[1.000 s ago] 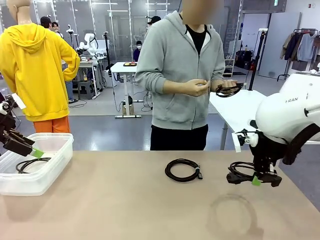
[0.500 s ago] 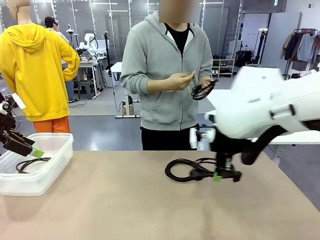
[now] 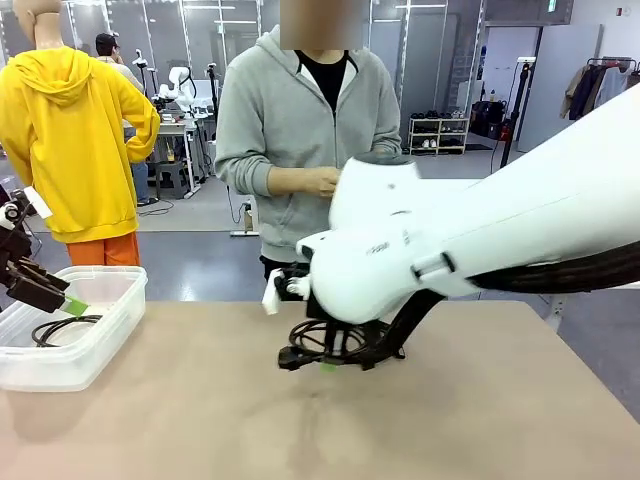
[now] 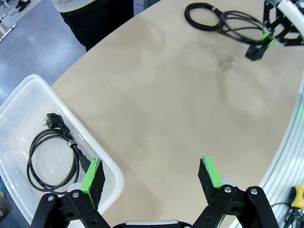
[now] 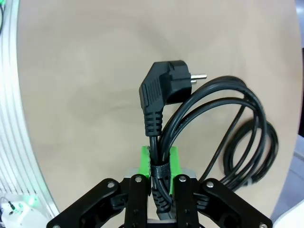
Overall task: Organize and store the cables.
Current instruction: Place the Power Cable into the Organizing box.
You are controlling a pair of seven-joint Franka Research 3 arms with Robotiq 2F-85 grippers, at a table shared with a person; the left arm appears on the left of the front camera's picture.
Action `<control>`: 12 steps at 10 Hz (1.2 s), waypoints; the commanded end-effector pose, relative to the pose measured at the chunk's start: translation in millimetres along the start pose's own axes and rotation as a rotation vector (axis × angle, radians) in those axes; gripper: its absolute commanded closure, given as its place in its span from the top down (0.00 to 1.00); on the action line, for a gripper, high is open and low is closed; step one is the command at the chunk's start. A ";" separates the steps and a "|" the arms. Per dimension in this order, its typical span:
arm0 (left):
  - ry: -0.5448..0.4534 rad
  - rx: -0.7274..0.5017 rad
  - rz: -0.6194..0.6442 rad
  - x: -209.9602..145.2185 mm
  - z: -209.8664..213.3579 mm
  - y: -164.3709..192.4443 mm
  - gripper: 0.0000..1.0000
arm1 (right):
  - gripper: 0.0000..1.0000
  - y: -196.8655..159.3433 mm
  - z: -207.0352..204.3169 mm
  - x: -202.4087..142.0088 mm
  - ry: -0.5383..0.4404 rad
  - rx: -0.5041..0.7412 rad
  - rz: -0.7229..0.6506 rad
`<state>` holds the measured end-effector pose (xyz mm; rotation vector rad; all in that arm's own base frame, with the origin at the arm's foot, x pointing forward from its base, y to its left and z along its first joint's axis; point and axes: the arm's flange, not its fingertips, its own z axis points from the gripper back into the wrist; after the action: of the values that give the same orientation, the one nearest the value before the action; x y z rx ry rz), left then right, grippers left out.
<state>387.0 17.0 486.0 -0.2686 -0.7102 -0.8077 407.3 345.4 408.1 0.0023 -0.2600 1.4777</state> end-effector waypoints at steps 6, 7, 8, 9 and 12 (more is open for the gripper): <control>-0.013 0.013 0.019 1.9 -2.5 1.1 1.00 | 0.00 12.0 -78.3 16.5 0.024 0.063 -0.003; -0.013 0.013 0.019 1.9 -2.5 1.1 1.00 | 0.00 12.2 -80.8 14.5 0.024 0.067 -0.002; -0.013 0.013 0.019 1.9 -2.5 1.1 1.00 | 0.30 12.5 -77.8 12.5 0.012 0.071 -0.006; -0.013 0.013 0.019 1.9 -2.5 1.1 1.00 | 0.46 12.3 -72.8 10.6 0.003 0.067 -0.009; -0.013 0.013 0.019 1.9 -2.5 1.1 1.00 | 0.65 11.5 -54.9 0.9 -0.018 0.051 -0.033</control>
<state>387.0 17.0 486.0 -0.2686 -0.7102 -0.8075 415.6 366.9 346.1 0.0419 -0.2093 1.4700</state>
